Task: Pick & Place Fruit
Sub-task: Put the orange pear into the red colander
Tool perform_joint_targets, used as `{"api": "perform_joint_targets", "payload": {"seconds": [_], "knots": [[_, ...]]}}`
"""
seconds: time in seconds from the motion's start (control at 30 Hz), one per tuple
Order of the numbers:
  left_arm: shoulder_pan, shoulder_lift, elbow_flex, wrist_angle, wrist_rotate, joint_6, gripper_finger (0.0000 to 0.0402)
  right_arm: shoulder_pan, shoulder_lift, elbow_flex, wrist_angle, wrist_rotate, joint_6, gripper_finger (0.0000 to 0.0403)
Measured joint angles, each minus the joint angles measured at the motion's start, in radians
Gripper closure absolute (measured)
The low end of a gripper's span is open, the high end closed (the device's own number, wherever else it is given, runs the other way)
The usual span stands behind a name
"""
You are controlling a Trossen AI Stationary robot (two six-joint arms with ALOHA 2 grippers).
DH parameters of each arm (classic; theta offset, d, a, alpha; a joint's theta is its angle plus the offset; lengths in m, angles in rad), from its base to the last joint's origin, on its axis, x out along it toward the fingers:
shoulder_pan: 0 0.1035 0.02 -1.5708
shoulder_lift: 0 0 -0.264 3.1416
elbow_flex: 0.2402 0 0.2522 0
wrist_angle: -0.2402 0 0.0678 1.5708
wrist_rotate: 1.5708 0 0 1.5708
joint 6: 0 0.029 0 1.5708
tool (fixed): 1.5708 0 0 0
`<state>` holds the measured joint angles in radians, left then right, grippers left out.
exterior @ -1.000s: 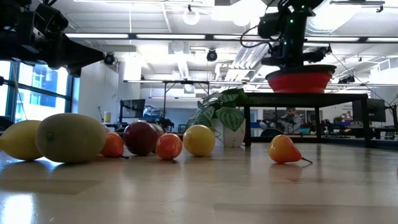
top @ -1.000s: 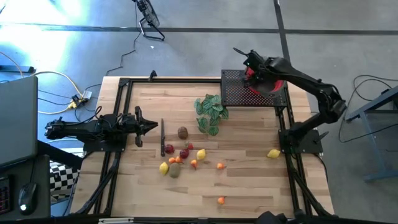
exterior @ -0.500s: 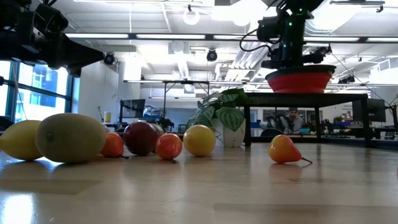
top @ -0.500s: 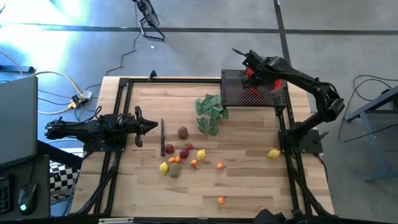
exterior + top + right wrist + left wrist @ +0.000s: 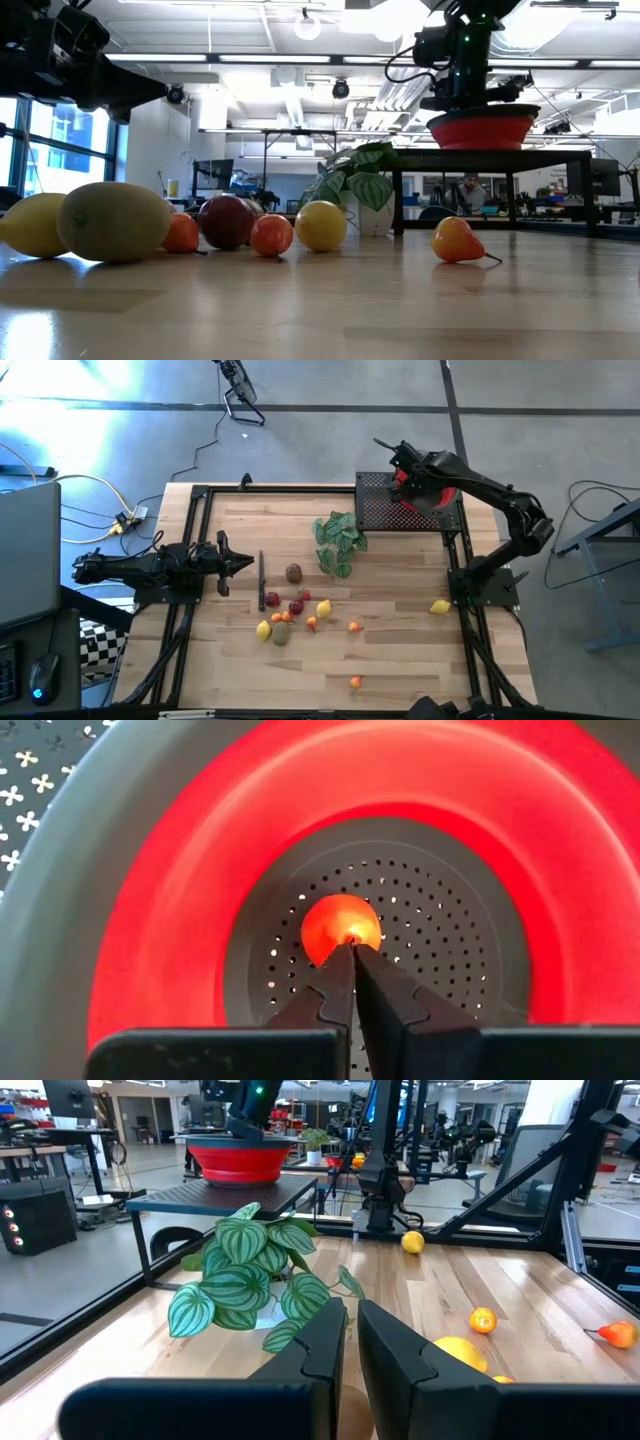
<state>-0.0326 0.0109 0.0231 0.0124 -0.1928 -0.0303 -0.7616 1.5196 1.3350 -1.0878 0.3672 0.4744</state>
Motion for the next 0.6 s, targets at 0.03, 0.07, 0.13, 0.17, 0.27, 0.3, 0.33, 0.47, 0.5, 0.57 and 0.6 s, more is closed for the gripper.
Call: {"api": "perform_joint_targets", "payload": {"seconds": [0.03,0.07,0.13,0.17,0.27,0.3,0.33,0.47,0.5,0.57,0.6], "knots": [[0.000,0.000,0.000,0.000,0.000,0.000,0.0368,0.000,0.000,0.000,0.000,0.000,-0.010,0.0396],[0.000,0.000,0.000,0.000,0.000,0.000,0.0368,0.000,0.000,0.000,0.000,-0.001,-0.017,0.0392],[0.000,0.000,0.000,0.000,0.000,0.000,0.0368,0.000,0.003,-0.003,-0.006,-0.014,-0.031,0.0377],[0.000,0.000,0.000,0.000,0.000,0.000,0.0368,0.000,0.006,-0.004,-0.008,-0.017,-0.034,0.0367],[0.000,0.000,0.000,0.000,0.000,0.000,0.0368,0.001,0.004,-0.004,-0.005,-0.011,-0.034,0.0334],[0.000,0.000,0.000,0.000,0.000,0.000,0.0368,0.001,0.003,-0.004,-0.004,-0.010,-0.034,0.0324],[0.000,0.000,0.000,0.000,0.000,0.000,0.0368,0.000,0.001,-0.004,-0.005,-0.008,-0.033,0.0316],[0.000,0.000,0.000,0.000,0.000,0.000,0.0368,0.000,-0.016,-0.003,0.000,-0.005,-0.028,0.0300],[0.000,0.000,0.000,0.000,0.000,0.000,0.0368,0.000,-0.025,-0.003,0.000,0.001,-0.028,0.0299],[0.000,0.000,0.000,0.000,0.000,0.000,0.0368,0.000,-0.041,-0.003,0.005,0.015,-0.028,0.0298],[0.000,0.000,0.000,0.000,0.000,0.000,0.0368,0.000,-0.051,-0.003,0.006,0.020,-0.028,0.0298]]}}
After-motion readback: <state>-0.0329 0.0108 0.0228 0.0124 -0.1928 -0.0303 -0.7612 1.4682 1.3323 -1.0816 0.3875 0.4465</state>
